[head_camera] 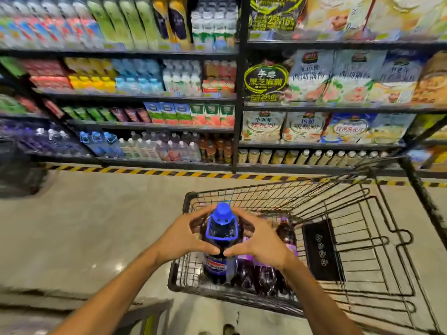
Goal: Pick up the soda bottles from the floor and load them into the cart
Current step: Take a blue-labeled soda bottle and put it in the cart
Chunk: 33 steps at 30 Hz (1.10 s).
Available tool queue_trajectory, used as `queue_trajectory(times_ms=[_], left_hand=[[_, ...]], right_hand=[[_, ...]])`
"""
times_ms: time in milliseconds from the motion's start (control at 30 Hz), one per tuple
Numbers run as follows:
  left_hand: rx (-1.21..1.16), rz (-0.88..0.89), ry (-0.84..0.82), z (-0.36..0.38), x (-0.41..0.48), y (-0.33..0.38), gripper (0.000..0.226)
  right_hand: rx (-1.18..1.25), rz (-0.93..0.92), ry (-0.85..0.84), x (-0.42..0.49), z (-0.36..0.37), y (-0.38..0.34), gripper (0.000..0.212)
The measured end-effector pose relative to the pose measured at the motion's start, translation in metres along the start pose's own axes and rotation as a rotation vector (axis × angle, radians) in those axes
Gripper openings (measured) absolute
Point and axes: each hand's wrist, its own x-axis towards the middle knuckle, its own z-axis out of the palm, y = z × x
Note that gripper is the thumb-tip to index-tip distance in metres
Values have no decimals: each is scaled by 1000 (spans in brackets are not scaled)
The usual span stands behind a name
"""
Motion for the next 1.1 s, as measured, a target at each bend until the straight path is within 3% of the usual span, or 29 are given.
queue_trajectory(times_ms=[167, 333, 500, 633, 733, 933, 1067, 1100], left_hand=[[-34, -99, 9, 6, 57, -61, 93], [-125, -227, -9, 17, 106, -142, 89], [-238, -339, 46, 40, 144, -227, 99], [-300, -395, 110, 51, 173, -269, 100], [-304, -420, 83, 61, 193, -289, 89], [-284, -513, 66, 69, 218, -321, 71], [-98, -511, 82, 71, 226, -323, 51], [-20, -520, 91, 70, 226, -323, 49]], right_hand=[[94, 103, -55, 57, 8, 78, 103], [171, 213, -65, 102, 19, 160, 93], [237, 341, -88, 138, 27, 234, 101], [279, 434, -18, 168, 32, 274, 75], [306, 489, -26, 182, 35, 287, 71], [212, 533, -10, 203, 46, 297, 38], [-19, 521, 9, 211, 61, 307, 21], [-118, 525, -8, 212, 65, 312, 32]])
